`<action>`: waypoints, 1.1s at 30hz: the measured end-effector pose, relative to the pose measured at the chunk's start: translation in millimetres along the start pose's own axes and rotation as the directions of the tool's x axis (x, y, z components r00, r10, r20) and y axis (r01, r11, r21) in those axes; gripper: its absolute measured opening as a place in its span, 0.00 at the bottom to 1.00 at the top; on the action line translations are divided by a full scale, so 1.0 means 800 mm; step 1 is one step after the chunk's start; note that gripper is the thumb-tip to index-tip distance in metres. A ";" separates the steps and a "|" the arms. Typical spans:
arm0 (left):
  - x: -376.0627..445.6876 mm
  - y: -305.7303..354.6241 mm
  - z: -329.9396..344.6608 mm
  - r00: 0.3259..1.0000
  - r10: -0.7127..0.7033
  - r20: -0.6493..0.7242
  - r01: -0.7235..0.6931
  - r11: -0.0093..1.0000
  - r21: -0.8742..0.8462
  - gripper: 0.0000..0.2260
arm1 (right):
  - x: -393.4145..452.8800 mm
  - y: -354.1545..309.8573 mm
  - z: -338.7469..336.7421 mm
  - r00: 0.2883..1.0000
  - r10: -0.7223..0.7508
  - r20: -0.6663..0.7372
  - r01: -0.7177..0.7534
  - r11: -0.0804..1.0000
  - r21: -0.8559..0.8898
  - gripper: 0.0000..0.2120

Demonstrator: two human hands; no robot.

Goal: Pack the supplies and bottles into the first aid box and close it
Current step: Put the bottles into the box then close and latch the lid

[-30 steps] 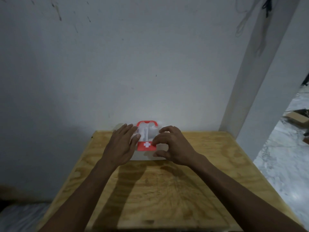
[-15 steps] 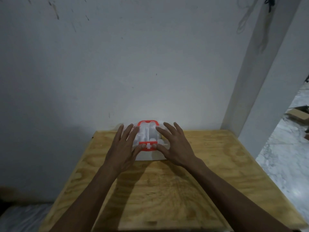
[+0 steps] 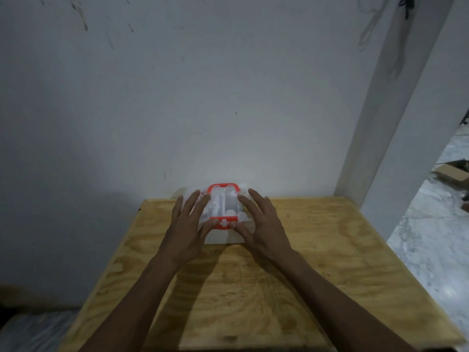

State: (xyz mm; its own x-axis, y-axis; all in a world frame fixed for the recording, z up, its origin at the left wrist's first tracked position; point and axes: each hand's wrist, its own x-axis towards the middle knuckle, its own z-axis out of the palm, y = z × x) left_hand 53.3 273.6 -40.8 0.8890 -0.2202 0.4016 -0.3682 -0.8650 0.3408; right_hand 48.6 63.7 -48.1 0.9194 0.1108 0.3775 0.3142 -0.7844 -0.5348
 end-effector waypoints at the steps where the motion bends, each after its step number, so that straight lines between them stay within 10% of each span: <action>1: 0.000 -0.001 -0.001 1.000 -0.029 0.005 0.029 0.998 -0.062 0.39 | 0.000 -0.001 -0.002 1.000 0.011 -0.005 -0.011 1.000 0.024 0.37; 33: 0.083 -0.010 0.017 0.984 -0.172 0.051 0.179 0.966 -0.186 0.33 | 0.090 0.035 0.015 0.997 0.079 -0.010 -0.076 0.984 0.162 0.39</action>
State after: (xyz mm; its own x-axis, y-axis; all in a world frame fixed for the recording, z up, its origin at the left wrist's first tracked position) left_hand 119.0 259.5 -28.1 0.9518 -0.0907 0.2929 -0.2475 -0.7911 0.5593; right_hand 126.4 57.0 -44.6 0.9388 0.0425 0.3417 0.2775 -0.6812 -0.6775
